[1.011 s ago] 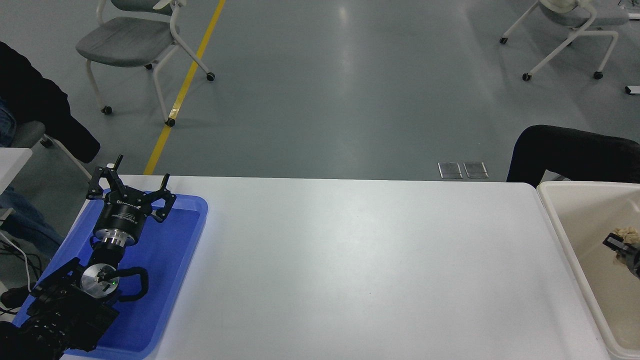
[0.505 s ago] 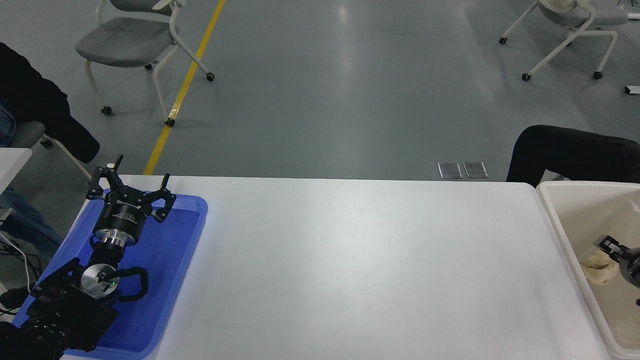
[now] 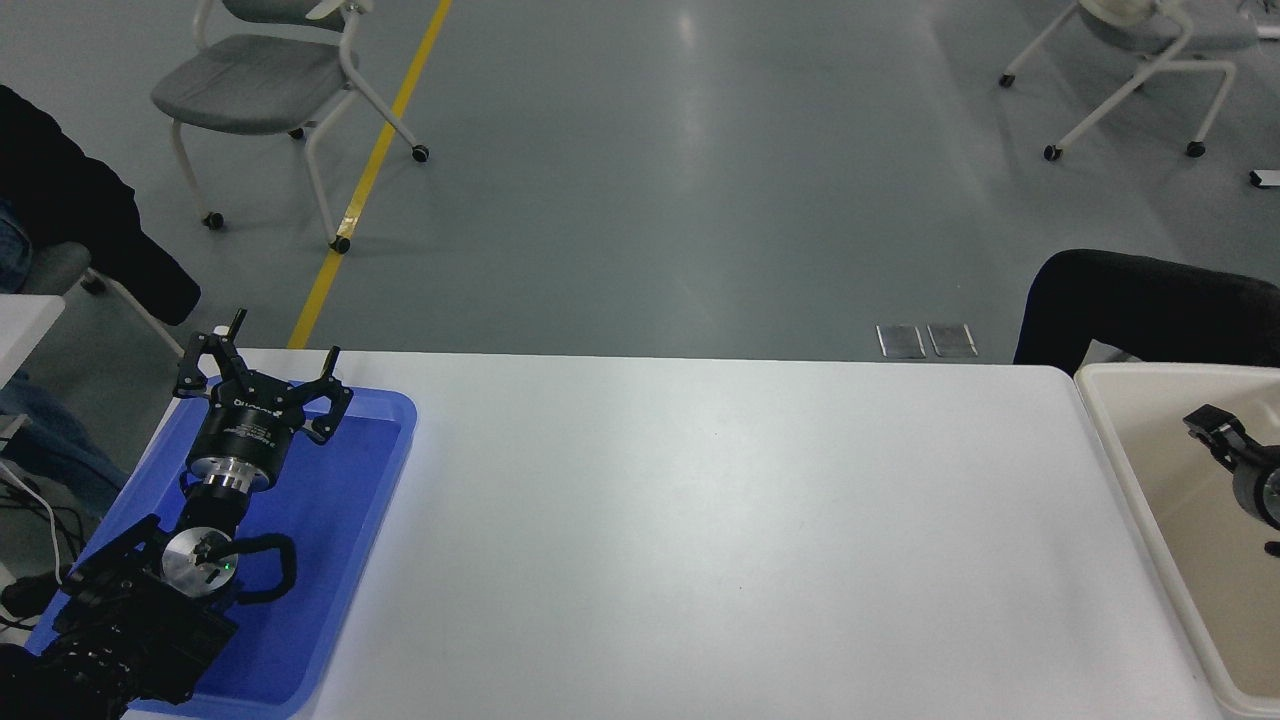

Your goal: Pick up paper ball place in dustbin

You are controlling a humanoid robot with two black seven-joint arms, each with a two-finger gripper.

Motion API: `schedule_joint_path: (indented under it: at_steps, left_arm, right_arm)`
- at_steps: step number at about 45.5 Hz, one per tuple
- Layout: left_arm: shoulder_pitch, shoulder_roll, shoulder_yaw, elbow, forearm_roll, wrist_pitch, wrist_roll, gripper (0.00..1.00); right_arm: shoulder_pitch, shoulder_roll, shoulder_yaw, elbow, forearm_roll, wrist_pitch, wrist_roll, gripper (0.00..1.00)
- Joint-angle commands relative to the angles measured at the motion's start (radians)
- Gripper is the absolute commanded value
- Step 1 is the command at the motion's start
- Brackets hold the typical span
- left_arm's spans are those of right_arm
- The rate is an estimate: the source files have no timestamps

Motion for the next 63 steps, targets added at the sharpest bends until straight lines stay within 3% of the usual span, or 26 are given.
schedule_joint_path:
  at_steps: [1,20,40,63]
  left_arm:
    - [0.001,0.0,0.0,0.002,0.0,0.0,0.0,1.0]
    - [0.001,-0.001,0.0,-0.001,0.0,0.0,0.001,1.0]
    - [0.001,-0.001,0.0,-0.001,0.0,0.0,0.0,1.0]
    - [0.001,-0.001,0.0,-0.001,0.0,0.0,0.0,1.0]
  right_arm:
    - [-0.09,-0.084,0.373,0.331,0.124,0.003,-0.004,1.0]
    - [-0.177,0.163,0.55,0.423,0.632,0.092,0.002,1.0]
    - [-0.271,0.309,0.64,0.262,0.676,0.297,0.004,1.0]
    - [-0.337,0.316,0.639,0.147,0.708,0.469,0.004,1.0]
